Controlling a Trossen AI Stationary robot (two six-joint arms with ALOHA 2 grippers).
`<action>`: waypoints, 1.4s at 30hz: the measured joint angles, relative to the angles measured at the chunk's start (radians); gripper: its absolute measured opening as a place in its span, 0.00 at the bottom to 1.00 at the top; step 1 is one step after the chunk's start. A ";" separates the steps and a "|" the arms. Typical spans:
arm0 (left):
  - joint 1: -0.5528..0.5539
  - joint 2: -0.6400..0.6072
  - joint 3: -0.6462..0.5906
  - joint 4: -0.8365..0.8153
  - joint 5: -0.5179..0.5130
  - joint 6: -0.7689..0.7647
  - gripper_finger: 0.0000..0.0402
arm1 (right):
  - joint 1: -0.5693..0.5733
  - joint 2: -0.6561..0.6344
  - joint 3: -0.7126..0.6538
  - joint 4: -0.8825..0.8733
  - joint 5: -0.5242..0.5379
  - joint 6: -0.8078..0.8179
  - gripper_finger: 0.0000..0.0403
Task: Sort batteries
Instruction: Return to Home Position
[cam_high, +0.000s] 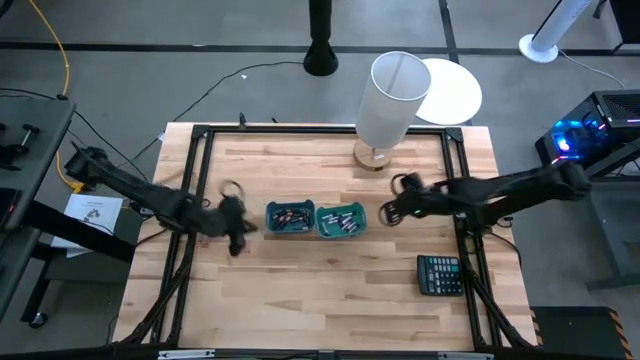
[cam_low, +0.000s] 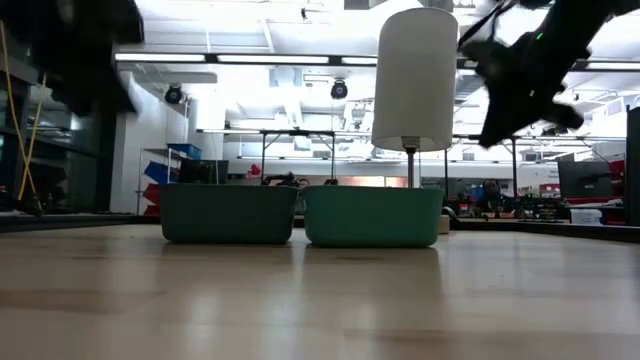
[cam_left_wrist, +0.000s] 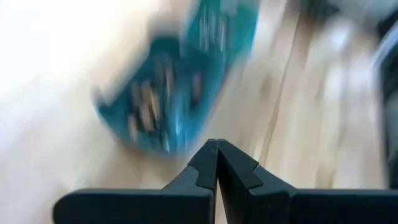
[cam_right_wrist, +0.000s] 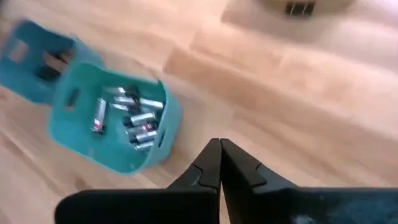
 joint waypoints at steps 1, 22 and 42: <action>0.002 -0.067 -0.003 0.016 -0.056 0.018 0.00 | -0.004 -0.049 0.000 -0.020 0.008 -0.018 0.00; 0.227 -0.591 -0.533 0.880 -0.087 0.363 0.00 | -0.014 -0.400 0.000 -0.112 0.102 -0.129 0.00; 0.241 -0.588 -0.533 0.762 -0.076 0.274 0.00 | -0.156 -0.454 -0.639 1.008 -0.148 -0.577 0.00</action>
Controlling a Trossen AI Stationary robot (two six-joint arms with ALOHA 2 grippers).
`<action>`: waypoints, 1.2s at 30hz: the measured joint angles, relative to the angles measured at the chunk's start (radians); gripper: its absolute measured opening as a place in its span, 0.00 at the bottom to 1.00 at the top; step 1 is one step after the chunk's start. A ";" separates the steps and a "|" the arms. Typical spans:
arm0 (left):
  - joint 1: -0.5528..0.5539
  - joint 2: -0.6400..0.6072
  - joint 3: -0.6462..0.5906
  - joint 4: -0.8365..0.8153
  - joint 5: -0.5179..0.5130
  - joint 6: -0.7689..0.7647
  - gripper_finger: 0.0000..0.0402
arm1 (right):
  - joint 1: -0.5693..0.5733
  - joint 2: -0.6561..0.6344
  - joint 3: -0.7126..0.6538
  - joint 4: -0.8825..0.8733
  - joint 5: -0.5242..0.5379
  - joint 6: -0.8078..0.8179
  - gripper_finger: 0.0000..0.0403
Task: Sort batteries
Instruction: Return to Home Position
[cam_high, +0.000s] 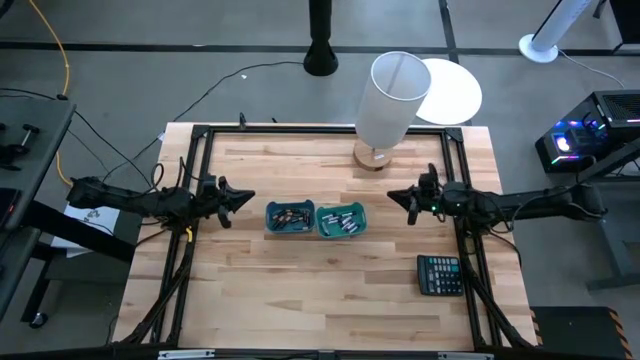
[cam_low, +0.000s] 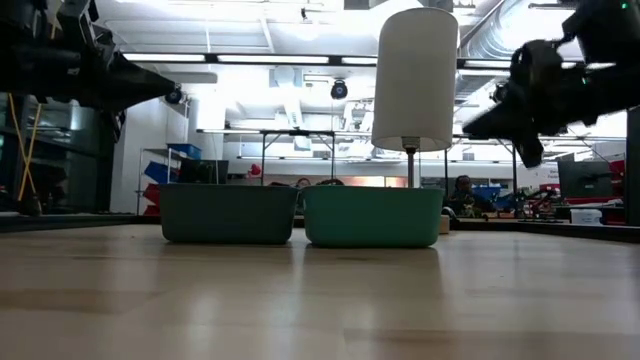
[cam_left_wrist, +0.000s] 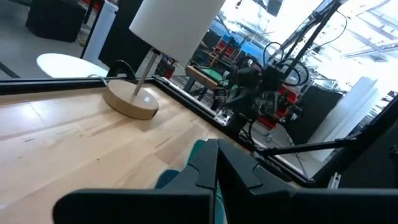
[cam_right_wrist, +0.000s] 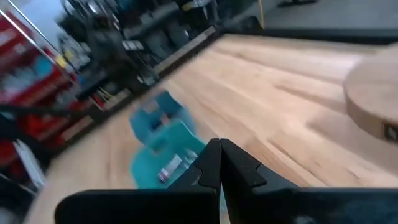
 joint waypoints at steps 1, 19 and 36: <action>0.000 0.000 0.000 -0.001 0.000 0.000 0.00 | 0.000 0.000 -0.010 -0.014 0.001 -0.005 0.00; -0.015 -0.232 -0.006 -0.179 0.014 0.001 0.00 | 0.059 -0.384 -0.027 -0.453 -0.017 0.012 0.00; -0.072 -0.233 -0.007 -0.175 0.017 0.000 0.00 | 0.094 -0.611 -0.087 -0.253 0.011 0.013 0.00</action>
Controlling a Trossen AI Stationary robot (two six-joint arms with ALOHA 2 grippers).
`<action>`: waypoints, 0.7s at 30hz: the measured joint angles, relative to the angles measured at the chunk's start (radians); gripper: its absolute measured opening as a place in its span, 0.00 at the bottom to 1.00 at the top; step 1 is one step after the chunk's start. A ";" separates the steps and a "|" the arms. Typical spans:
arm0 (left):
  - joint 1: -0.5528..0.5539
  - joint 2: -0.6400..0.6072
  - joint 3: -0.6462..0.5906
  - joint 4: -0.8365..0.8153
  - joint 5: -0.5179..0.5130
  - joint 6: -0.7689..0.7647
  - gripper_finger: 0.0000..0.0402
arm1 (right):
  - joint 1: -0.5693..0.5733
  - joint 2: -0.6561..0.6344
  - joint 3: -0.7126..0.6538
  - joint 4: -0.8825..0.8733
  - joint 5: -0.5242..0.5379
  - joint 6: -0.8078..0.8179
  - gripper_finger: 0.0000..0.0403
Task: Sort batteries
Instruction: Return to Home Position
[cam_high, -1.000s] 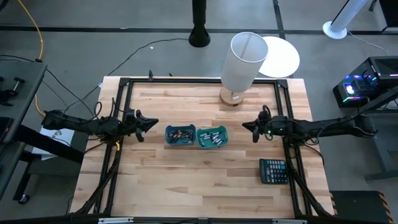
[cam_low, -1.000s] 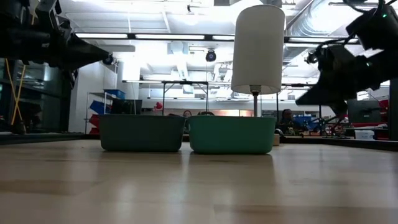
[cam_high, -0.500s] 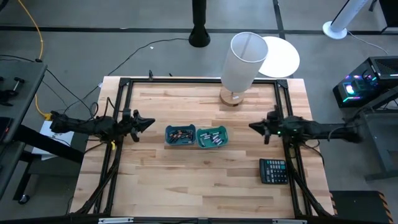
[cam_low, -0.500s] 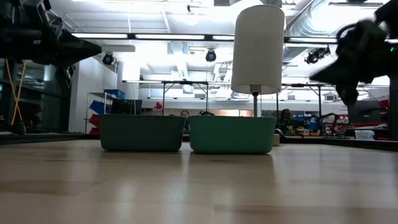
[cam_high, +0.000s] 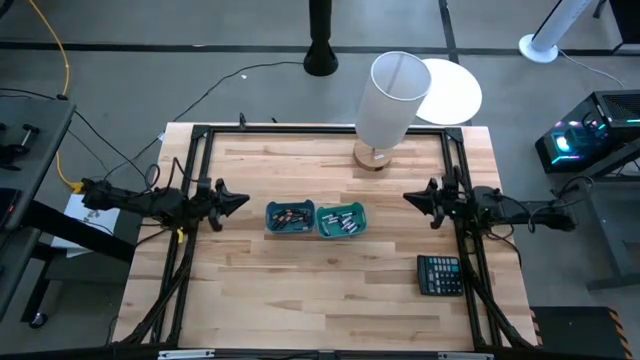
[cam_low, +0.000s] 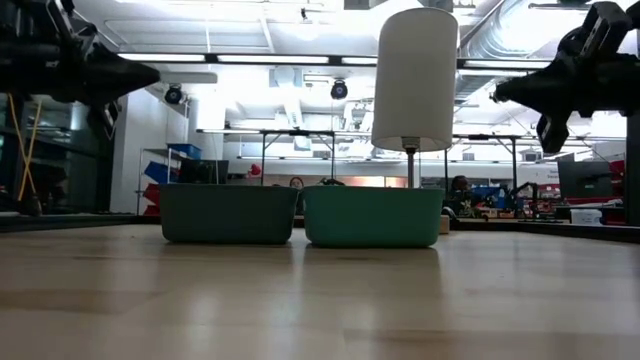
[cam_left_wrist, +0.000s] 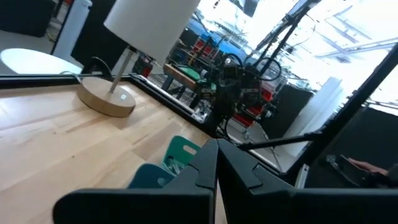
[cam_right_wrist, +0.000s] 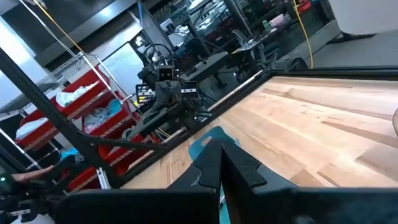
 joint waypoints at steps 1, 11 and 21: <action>-0.006 0.000 0.000 0.001 0.001 0.000 0.00 | -0.001 0.000 0.000 -0.002 0.000 0.000 0.00; -0.036 0.006 -0.001 0.002 0.002 0.000 0.00 | -0.015 0.014 0.000 -0.003 0.001 0.000 0.00; -0.036 0.006 -0.001 0.002 0.002 0.000 0.00 | -0.015 0.014 -0.001 -0.002 0.001 0.000 0.00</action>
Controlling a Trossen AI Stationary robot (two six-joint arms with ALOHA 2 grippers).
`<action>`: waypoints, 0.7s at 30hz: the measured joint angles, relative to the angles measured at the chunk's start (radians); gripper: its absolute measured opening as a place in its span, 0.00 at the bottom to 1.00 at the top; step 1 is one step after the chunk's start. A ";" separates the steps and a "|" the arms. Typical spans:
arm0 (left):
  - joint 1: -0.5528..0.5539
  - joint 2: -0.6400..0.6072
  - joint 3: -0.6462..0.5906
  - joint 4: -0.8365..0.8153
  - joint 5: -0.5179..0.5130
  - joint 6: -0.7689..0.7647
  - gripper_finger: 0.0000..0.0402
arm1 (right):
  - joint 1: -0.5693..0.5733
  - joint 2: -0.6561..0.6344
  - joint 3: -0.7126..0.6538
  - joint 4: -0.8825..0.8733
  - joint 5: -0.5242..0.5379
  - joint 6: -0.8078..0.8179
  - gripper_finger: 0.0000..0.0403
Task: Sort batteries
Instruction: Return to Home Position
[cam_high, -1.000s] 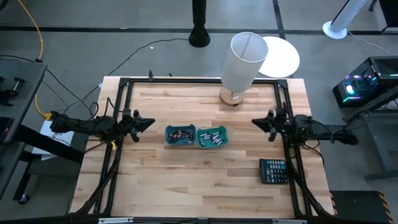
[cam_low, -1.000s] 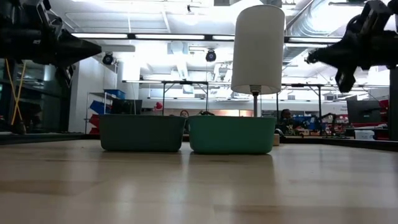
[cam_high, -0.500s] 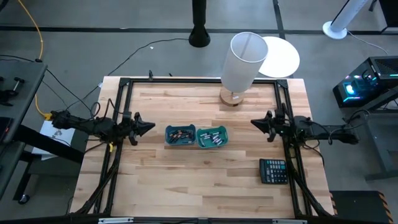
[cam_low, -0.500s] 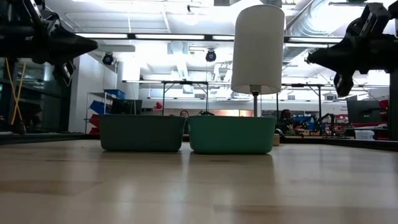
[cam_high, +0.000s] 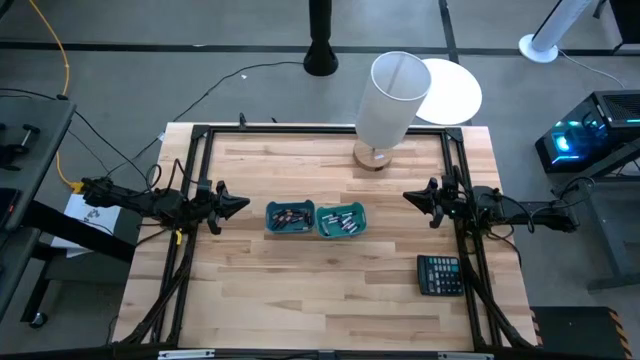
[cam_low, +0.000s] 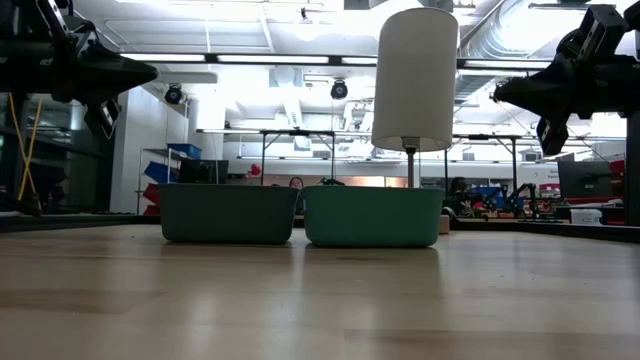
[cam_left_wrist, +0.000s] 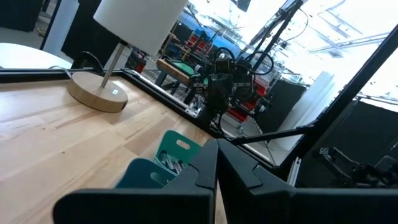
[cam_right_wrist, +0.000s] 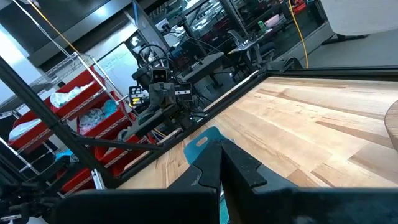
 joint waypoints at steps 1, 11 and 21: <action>0.000 0.000 0.000 0.000 0.000 0.000 0.00 | 0.000 0.000 0.000 0.000 0.000 0.000 0.00; 0.000 0.001 0.000 0.000 0.000 0.000 0.00 | 0.000 0.000 0.000 0.000 0.000 0.000 0.00; 0.000 0.001 0.000 0.000 0.001 0.000 0.00 | 0.000 0.000 0.000 0.000 0.000 0.000 0.00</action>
